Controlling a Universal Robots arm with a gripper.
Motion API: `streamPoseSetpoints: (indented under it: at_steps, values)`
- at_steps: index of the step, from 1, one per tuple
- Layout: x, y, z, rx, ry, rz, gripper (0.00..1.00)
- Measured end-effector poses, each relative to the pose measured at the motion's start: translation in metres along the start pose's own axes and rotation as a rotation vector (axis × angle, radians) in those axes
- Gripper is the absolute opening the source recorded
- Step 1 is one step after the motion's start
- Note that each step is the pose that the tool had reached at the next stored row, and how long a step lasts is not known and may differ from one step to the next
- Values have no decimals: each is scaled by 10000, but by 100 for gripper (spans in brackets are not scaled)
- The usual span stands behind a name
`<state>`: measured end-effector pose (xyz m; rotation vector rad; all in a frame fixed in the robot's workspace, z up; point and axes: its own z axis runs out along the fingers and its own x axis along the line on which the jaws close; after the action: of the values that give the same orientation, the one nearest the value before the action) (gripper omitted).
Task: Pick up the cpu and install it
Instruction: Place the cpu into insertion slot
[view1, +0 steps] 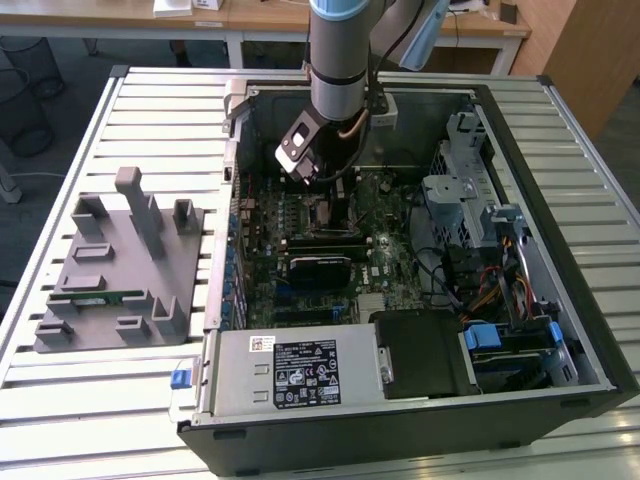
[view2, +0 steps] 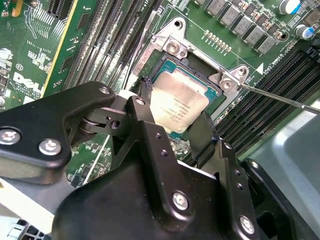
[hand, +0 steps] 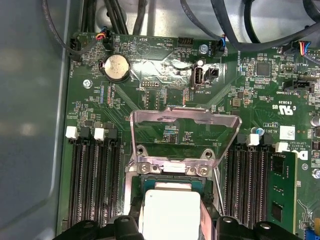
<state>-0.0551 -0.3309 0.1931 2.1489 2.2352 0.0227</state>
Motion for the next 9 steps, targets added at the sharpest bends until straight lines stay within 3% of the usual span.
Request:
streamPoseSetpoints:
  at_steps: [6,9]
  values:
    - [2,1,5,-7,12,0,54]
    - [1,1,3,-4,5,0,60]
